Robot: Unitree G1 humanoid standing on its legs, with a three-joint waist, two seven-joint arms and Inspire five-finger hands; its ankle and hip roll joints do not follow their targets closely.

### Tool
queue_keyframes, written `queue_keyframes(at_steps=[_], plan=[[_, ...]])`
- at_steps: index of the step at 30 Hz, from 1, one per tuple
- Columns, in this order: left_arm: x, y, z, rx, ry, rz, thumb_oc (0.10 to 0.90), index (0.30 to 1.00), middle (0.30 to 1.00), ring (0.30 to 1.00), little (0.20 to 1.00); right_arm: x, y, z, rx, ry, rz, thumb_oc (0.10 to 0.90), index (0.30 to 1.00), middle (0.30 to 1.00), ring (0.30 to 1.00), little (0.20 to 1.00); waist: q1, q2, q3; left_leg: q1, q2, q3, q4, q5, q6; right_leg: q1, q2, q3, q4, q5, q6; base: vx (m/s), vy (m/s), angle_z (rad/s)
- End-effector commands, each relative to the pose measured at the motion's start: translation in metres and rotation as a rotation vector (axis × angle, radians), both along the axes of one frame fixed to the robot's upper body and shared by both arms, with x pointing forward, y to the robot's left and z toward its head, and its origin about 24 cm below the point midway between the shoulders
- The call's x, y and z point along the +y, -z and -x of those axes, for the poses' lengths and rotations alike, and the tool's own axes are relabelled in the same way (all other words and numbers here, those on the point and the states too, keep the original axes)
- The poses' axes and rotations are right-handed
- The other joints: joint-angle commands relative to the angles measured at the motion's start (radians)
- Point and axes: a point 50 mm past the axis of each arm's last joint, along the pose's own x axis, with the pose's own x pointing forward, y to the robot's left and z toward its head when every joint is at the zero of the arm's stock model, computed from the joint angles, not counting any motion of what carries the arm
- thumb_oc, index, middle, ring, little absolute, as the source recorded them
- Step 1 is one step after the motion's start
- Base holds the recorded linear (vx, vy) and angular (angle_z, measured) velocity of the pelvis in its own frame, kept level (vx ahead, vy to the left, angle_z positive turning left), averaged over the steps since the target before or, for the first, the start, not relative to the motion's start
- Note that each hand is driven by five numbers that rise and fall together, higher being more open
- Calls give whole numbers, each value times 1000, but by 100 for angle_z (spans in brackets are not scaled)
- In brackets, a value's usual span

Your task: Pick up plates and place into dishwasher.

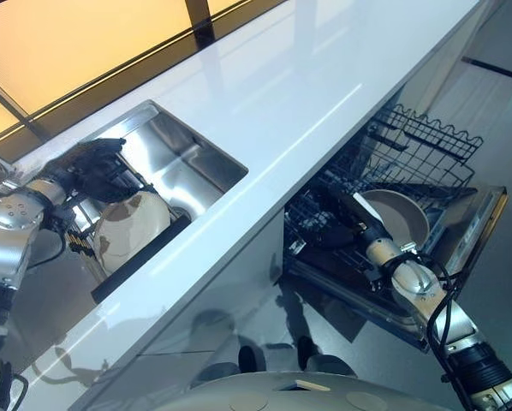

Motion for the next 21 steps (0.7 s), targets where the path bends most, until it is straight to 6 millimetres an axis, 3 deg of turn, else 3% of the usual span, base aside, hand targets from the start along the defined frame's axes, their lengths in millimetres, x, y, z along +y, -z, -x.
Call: queue_keyframes(at_steps=[1,8,15,18,21], plan=[[14,-89,-5,-339,-34,-119,800,900,900,900,900,23,-37,-11,-225,-122,-42,800,900,900,900,900,-30,-29,-90,-43,-76,-1,10,-36,17,-24,-2,-21,49,-40,83,53,19,2],[19,-97,-6,-309,-52,-176,800,900,900,900,900,25,-36,-9,-218,-133,-44,800,900,900,900,900,-37,-25,-82,-38,-72,6,14,-40,17,-29,-2,-16,62,-45,87,0,0,0],[25,-59,-6,-5,-9,-217,800,900,900,900,900,25,-41,-11,-228,-134,-39,800,900,900,900,900,-40,-18,-71,-37,-75,10,19,-42,20,-30,0,-14,72,-49,88,0,0,0],[27,-34,0,164,9,-244,800,900,900,900,900,21,-45,-11,-234,-128,-37,800,900,900,900,900,-41,-16,-62,-35,-76,12,23,-42,21,-28,1,-11,72,-47,89,0,0,0],[29,-23,5,236,11,-255,800,900,900,900,900,17,-47,-11,-236,-120,-36,800,900,900,900,900,-41,-14,-58,-34,-78,11,26,-43,21,-25,2,-11,68,-46,90,0,0,0]])
